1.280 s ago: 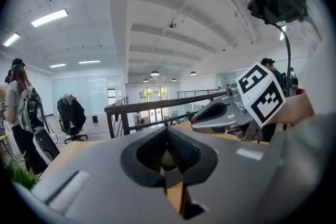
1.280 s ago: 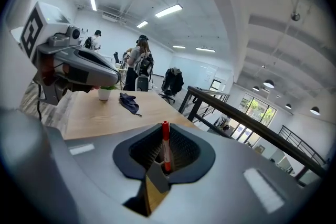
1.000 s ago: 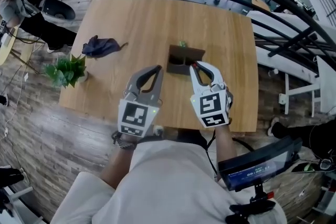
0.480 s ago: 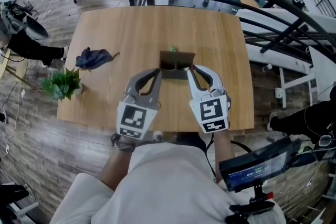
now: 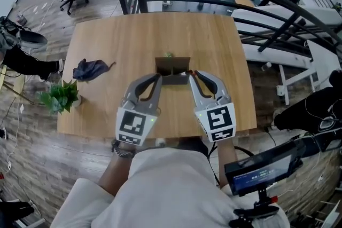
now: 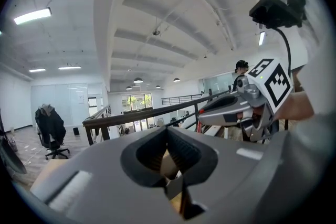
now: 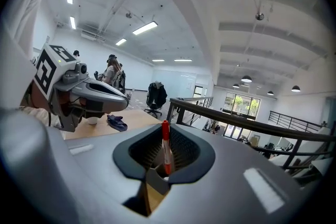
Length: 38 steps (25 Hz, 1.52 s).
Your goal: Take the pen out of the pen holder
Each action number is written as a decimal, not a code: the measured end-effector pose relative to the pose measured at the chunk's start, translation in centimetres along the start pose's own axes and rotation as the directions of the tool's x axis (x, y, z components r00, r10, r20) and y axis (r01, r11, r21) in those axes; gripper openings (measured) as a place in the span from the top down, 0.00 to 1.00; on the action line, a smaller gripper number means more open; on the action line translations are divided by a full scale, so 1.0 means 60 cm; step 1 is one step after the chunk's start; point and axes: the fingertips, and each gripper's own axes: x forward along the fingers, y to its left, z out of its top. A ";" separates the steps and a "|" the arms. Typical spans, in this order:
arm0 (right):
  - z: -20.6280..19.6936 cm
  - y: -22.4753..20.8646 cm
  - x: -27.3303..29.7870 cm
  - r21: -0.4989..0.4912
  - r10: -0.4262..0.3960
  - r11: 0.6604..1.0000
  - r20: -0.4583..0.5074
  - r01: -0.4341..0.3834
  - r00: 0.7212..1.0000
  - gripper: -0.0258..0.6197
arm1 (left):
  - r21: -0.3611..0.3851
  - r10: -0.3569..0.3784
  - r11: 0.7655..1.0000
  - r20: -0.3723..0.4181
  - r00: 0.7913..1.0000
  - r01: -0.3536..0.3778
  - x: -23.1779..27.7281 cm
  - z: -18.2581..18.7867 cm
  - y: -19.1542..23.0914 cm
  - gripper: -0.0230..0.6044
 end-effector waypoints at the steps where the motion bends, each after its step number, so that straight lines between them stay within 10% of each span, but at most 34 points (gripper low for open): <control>1: 0.002 -0.001 -0.003 0.008 -0.002 1.000 0.006 0.002 1.000 0.90 | -0.001 -0.004 1.000 0.004 1.000 0.004 0.000 0.002 -0.001 0.97; 38: 0.066 -0.009 -0.085 0.175 -0.004 0.984 0.150 -0.023 0.989 0.90 | 0.016 -0.043 0.999 0.079 0.996 0.042 -0.022 0.075 -0.042 0.97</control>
